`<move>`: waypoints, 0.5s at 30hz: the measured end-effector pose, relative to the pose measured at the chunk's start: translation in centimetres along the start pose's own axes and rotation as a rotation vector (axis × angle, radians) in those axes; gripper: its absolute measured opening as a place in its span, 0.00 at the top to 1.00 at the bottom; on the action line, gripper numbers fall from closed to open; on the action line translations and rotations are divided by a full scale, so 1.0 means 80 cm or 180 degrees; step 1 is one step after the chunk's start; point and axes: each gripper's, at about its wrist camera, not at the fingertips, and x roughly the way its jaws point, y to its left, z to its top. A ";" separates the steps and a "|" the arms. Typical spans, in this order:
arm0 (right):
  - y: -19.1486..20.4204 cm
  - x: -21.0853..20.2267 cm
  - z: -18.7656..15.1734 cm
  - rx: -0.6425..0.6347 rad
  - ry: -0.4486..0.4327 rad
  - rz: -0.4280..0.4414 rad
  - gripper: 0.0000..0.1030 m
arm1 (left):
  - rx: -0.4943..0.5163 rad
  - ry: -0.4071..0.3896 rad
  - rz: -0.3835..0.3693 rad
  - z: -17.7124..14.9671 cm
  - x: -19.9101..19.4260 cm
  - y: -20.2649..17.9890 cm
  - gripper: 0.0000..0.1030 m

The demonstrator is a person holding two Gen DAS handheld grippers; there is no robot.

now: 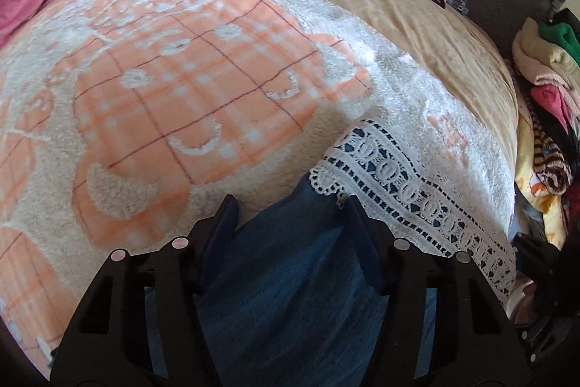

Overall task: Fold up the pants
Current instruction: 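Grasp the lace-trimmed hem end with the left tool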

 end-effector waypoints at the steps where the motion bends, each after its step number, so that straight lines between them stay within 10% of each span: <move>1: 0.000 0.002 0.000 -0.0013 -0.0003 0.0015 0.35 | -0.0002 0.0013 -0.0040 0.001 0.001 0.002 0.49; 8: 0.006 0.007 -0.001 -0.0044 -0.0022 -0.0012 0.37 | -0.0002 -0.0107 -0.0084 -0.005 0.005 0.003 0.48; 15: 0.017 0.014 0.000 -0.0163 0.0015 0.0013 0.56 | 0.0043 -0.0138 -0.0036 -0.012 -0.001 -0.021 0.80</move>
